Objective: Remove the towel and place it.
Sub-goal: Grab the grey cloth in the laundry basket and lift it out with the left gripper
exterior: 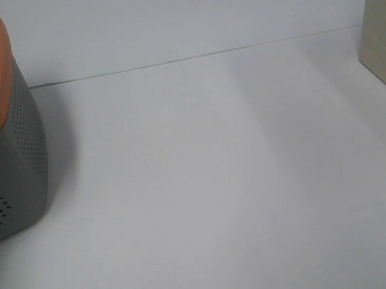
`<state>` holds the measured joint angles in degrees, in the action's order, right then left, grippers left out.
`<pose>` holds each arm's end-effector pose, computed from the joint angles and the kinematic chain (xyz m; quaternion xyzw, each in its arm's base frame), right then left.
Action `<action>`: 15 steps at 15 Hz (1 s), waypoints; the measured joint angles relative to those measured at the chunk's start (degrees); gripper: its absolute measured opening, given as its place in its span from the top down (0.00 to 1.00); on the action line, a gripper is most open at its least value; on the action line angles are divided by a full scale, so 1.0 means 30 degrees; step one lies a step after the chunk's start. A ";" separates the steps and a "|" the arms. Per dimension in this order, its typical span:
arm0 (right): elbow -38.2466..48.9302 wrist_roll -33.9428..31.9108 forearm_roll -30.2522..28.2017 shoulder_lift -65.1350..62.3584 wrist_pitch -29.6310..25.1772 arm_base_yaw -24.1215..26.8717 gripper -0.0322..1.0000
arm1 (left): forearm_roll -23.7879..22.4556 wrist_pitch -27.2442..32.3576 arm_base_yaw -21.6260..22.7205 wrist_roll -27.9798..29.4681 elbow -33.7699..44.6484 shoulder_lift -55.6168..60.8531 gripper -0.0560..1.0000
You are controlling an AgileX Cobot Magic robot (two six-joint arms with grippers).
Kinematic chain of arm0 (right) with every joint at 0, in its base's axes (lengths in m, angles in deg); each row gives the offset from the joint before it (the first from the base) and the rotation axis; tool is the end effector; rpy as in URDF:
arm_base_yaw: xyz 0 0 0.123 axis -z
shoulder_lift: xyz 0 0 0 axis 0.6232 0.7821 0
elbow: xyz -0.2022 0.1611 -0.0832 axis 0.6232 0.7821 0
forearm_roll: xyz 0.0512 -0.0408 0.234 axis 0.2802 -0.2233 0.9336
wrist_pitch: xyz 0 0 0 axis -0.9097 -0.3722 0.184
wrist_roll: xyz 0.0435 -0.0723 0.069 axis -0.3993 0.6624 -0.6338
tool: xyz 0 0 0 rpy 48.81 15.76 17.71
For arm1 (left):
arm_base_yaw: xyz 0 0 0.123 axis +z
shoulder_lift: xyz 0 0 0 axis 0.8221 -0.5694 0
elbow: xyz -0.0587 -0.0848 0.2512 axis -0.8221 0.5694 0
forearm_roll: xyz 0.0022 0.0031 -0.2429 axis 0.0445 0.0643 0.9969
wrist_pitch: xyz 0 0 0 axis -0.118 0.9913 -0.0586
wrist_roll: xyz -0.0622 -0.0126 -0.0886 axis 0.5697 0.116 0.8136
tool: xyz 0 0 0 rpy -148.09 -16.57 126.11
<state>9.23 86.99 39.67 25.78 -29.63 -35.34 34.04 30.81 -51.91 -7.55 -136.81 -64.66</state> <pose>0.0159 0.0137 0.2655 -0.0078 0.8513 0.0446 0.5228 0.4225 0.0495 0.1471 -0.5339 -0.8368 -0.1175 0.0305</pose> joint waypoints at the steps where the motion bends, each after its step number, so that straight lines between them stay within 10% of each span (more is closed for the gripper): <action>1: 0.0000 0.0000 0.0000 0.0000 0.0000 0.0000 0.15 | 0.0000 0.0191 0.0000 -0.0134 0.0000 -0.0038 0.61; 15: 0.0000 0.0000 0.0000 0.0000 0.0000 0.0000 0.15 | 0.0420 0.1910 0.0000 0.1929 -0.0325 0.0076 0.95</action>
<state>9.23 86.99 39.67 25.78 -29.63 -35.34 35.30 36.54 -51.91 -1.76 -137.78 -64.43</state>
